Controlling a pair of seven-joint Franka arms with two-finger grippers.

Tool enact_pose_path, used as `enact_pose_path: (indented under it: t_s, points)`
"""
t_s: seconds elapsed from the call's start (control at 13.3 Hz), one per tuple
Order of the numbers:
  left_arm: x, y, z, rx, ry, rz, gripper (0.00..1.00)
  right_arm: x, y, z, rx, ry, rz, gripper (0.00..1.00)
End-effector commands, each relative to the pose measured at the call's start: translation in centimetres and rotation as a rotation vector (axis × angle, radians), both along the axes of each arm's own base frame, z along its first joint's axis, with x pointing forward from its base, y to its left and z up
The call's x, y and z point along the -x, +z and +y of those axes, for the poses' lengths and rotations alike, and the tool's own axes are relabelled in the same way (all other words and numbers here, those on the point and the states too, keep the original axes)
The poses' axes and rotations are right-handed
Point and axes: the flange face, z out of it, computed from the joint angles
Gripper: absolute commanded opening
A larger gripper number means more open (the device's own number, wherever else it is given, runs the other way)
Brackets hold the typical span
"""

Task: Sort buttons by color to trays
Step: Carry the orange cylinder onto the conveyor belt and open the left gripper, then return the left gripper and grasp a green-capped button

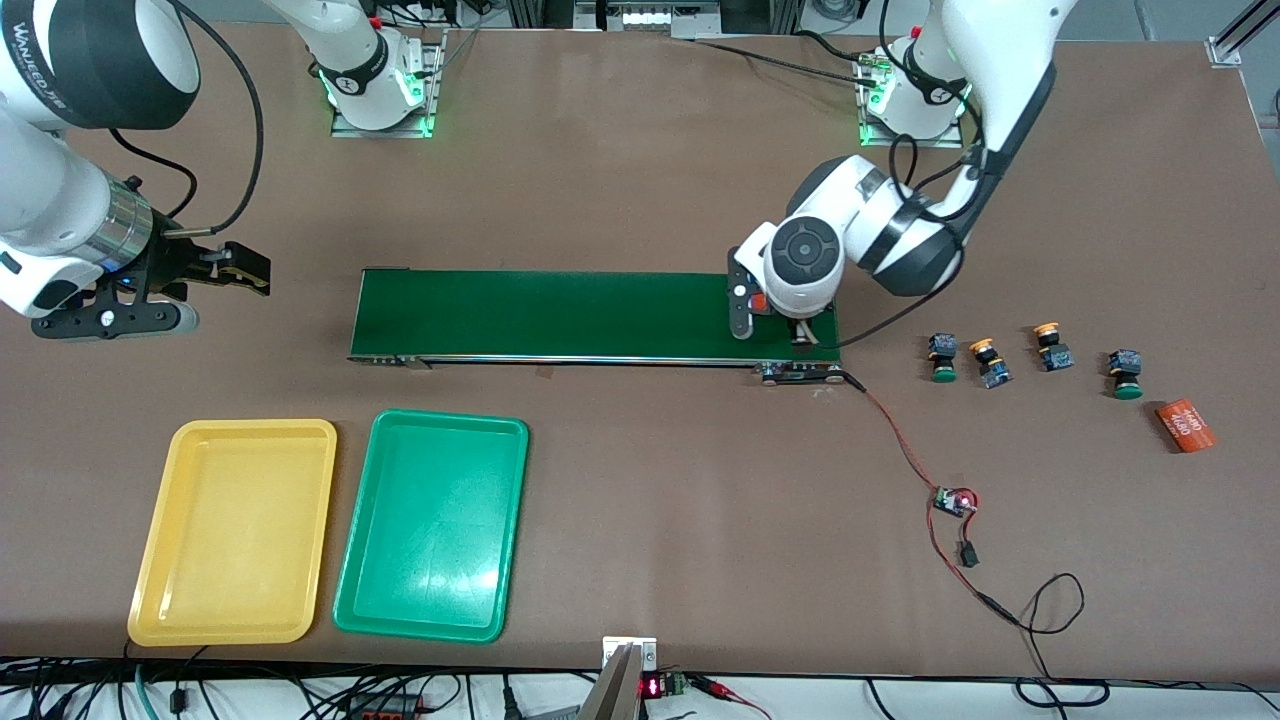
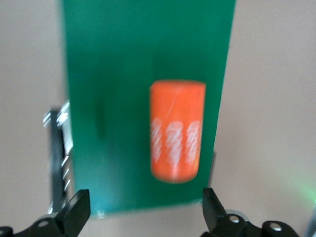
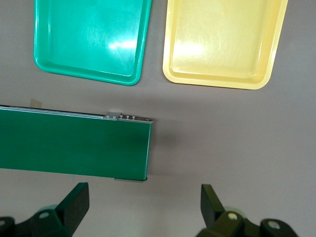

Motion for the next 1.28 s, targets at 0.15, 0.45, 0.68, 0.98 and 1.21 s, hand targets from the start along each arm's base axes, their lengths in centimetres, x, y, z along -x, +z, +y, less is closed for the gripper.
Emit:
enact_pose_path:
  t_s: [0.15, 0.45, 0.68, 0.98, 1.21]
  points:
    - [-6.2, 4.6, 10.7, -0.076, 0.442, -0.077, 1.0, -0.1, -0.1, 0.0, -0.014, 0.003, -0.001, 1.0]
    - [-8.2, 3.6, 16.1, -0.191, 0.928, -0.133, 1.0, -0.1, -0.1, -0.1, -0.014, 0.001, 0.001, 1.0]
    - [-8.7, -0.3, 18.9, -0.331, 1.297, -0.133, 1.0, -0.1, -0.1, -0.1, -0.015, 0.001, 0.001, 1.0]
    - [-8.3, -4.7, 22.5, -0.414, 1.285, -0.111, 1.0, -0.1, -0.1, 0.3, -0.014, 0.006, -0.001, 1.0]
    - [-7.5, -8.3, 25.0, -0.399, 1.319, -0.078, 1.0, -0.1, -0.1, 0.3, -0.014, 0.006, -0.001, 1.0]
